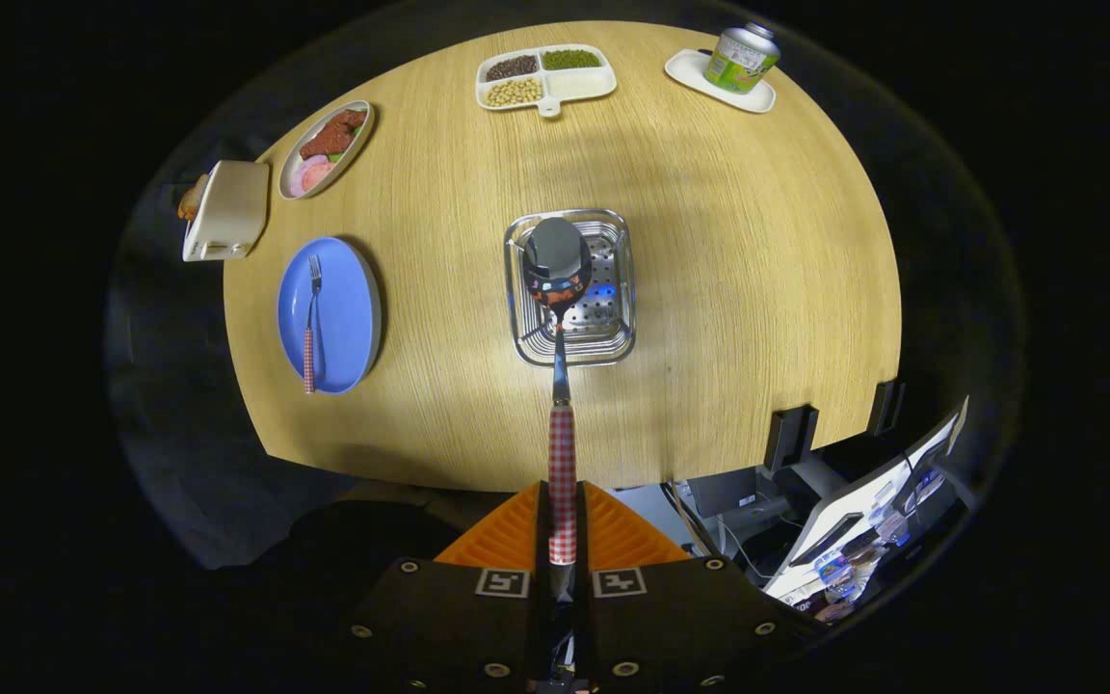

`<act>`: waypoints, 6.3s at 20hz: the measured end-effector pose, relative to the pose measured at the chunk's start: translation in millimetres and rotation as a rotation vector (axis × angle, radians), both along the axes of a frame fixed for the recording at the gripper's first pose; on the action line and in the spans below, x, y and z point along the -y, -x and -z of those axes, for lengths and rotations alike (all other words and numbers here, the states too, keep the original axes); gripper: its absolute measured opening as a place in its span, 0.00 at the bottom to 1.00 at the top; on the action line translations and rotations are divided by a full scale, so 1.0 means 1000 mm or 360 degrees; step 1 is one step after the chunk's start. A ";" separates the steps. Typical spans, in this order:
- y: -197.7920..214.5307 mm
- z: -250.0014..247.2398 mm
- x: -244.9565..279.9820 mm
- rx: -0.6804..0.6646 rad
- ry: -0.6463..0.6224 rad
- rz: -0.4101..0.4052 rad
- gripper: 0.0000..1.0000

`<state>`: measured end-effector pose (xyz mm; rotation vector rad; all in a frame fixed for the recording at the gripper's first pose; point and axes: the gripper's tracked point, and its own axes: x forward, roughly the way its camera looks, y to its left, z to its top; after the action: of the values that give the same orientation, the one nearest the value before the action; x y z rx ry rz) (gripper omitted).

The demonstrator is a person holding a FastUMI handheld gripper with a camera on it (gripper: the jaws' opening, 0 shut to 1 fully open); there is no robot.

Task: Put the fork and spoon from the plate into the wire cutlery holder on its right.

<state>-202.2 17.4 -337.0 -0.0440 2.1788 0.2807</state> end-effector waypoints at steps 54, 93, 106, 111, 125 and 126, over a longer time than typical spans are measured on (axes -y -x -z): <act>0.035 0.049 -0.331 0.0147 -0.0447 0.0000 0.89; 0.012 0.033 -0.192 0.0409 -0.0153 -0.0032 0.10; -0.015 -0.002 -0.030 0.0338 0.0076 0.0048 0.10; 0.004 0.001 -0.014 0.0182 0.0048 -0.0059 0.11; -0.001 0.000 0.016 -0.0529 0.0109 -0.0429 0.11; -0.005 0.002 0.014 -0.0565 0.0118 -0.0446 0.11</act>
<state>-196.9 3.7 -338.8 -0.3681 2.5366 0.3891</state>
